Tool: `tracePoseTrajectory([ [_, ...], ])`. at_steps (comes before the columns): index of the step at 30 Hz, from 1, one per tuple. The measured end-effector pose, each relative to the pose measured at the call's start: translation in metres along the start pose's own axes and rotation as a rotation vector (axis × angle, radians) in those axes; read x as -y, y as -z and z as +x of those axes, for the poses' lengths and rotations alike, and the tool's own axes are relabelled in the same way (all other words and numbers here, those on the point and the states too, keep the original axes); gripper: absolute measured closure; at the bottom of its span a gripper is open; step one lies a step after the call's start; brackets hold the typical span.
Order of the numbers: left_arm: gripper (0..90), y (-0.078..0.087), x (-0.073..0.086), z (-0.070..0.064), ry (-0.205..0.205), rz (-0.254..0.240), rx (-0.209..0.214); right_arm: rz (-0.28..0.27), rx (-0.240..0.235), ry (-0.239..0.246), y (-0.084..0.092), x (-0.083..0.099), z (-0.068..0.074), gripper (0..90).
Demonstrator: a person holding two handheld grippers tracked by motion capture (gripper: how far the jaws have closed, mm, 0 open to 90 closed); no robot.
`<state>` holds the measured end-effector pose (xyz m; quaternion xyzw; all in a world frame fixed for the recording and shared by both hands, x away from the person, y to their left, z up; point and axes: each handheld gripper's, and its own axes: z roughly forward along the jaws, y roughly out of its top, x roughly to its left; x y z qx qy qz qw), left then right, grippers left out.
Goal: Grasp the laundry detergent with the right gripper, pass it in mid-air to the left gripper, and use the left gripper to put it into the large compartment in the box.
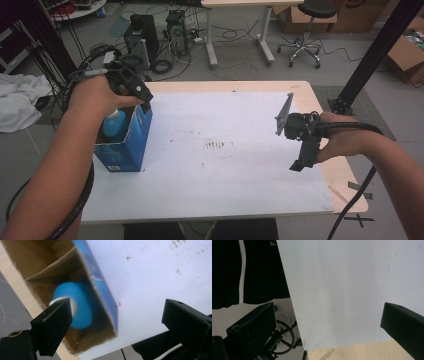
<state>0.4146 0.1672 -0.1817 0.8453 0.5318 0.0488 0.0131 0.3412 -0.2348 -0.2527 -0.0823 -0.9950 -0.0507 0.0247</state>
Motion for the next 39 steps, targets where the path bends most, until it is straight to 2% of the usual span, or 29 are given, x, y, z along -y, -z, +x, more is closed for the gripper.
tracePoseTrajectory([
  [7,7.2,0.006,-0.006,-0.021,-0.082,-0.01,0.011,-0.001,0.001,-0.006,0.001,0.003,0.0,0.0],
  [11,5.0,0.006,-0.008,-0.035,-0.143,-0.017,0.046,-0.004,0.004,-0.015,0.002,0.004,0.001,0.1],
  [18,0.8,0.003,-0.009,-0.054,-0.239,0.002,0.072,0.003,0.0,-0.012,0.001,0.005,0.003,0.0],
  [21,0.1,0.001,-0.009,-0.064,-0.326,0.023,0.083,0.0,0.008,-0.006,0.002,0.005,0.003,0.1],
  [26,0.1,-0.002,-0.011,-0.078,-0.449,0.034,0.101,0.002,0.005,-0.007,0.003,0.004,0.003,0.1],
  [27,0.1,-0.002,-0.011,-0.082,-0.483,0.034,0.104,0.004,0.007,-0.007,0.004,0.004,0.004,0.1],
  [32,0.1,-0.006,-0.011,-0.098,-0.622,0.049,0.104,0.007,0.006,-0.01,0.006,0.002,0.004,0.1],
  [38,0.1,-0.011,-0.01,-0.115,-0.768,0.068,0.105,0.023,0.003,-0.005,0.007,-0.001,0.004,0.1],
  [39,0.1,-0.012,-0.01,-0.118,-0.806,0.073,0.104,0.019,0.002,-0.005,0.006,0.0,0.004,0.1],
])
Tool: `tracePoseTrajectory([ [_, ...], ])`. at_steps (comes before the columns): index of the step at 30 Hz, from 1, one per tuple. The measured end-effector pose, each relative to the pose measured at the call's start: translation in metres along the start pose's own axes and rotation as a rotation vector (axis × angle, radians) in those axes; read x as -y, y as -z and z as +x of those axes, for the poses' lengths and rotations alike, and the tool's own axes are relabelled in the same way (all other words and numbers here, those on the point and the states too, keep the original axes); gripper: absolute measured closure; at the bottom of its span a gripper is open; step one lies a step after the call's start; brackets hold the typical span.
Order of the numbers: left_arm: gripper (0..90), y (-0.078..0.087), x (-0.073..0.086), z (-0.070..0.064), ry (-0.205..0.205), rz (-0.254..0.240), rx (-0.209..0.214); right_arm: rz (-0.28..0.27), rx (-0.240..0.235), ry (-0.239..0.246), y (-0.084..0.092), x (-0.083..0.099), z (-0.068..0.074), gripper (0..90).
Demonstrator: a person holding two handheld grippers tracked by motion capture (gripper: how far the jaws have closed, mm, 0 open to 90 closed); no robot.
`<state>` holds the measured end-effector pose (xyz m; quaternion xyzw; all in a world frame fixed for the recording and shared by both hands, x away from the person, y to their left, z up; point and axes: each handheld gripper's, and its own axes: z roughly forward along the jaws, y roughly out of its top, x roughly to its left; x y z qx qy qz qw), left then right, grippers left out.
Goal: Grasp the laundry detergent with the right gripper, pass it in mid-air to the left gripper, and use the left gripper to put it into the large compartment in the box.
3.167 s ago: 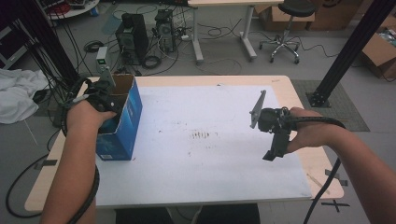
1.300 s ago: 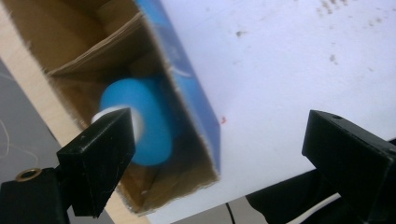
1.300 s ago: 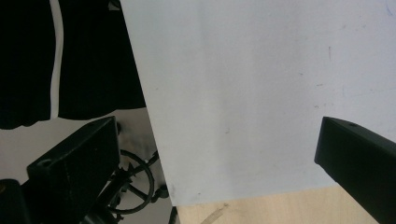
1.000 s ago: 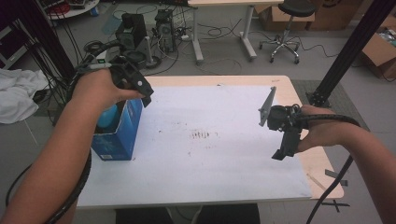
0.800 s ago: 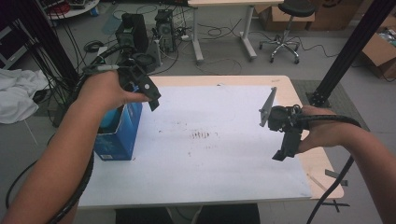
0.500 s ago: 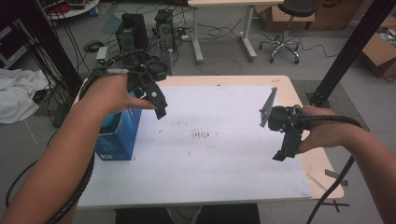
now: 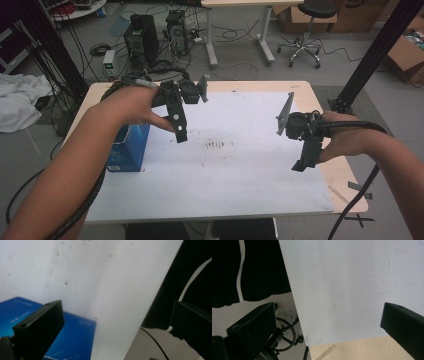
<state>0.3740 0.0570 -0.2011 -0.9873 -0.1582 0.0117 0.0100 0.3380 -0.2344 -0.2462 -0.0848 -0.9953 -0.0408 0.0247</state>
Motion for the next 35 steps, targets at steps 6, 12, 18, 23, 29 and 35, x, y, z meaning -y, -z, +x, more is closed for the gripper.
tracePoseTrajectory([
  [6,0.1,-0.007,-0.006,-0.007,-0.079,0.016,0.03,0.009,-0.002,0.001,-0.002,0.0,-0.003,0.2],
  [12,0.1,-0.006,-0.005,-0.008,-0.114,-0.005,0.031,0.005,-0.002,0.0,0.0,-0.001,-0.01,0.2],
  [18,0.1,-0.006,-0.001,-0.011,-0.122,0.002,0.038,0.012,0.0,0.008,0.0,-0.007,-0.013,0.5],
  [23,0.1,-0.006,0.002,-0.012,-0.127,0.0,0.038,0.015,0.003,0.021,0.0,-0.012,-0.013,0.5],
  [29,0.1,-0.007,0.004,-0.011,-0.127,-0.005,0.048,0.022,-0.007,0.02,-0.003,-0.014,-0.013,0.5],
  [35,0.1,-0.009,0.004,-0.009,-0.13,-0.004,0.055,0.016,-0.006,0.02,-0.004,-0.016,-0.015,0.4],
])
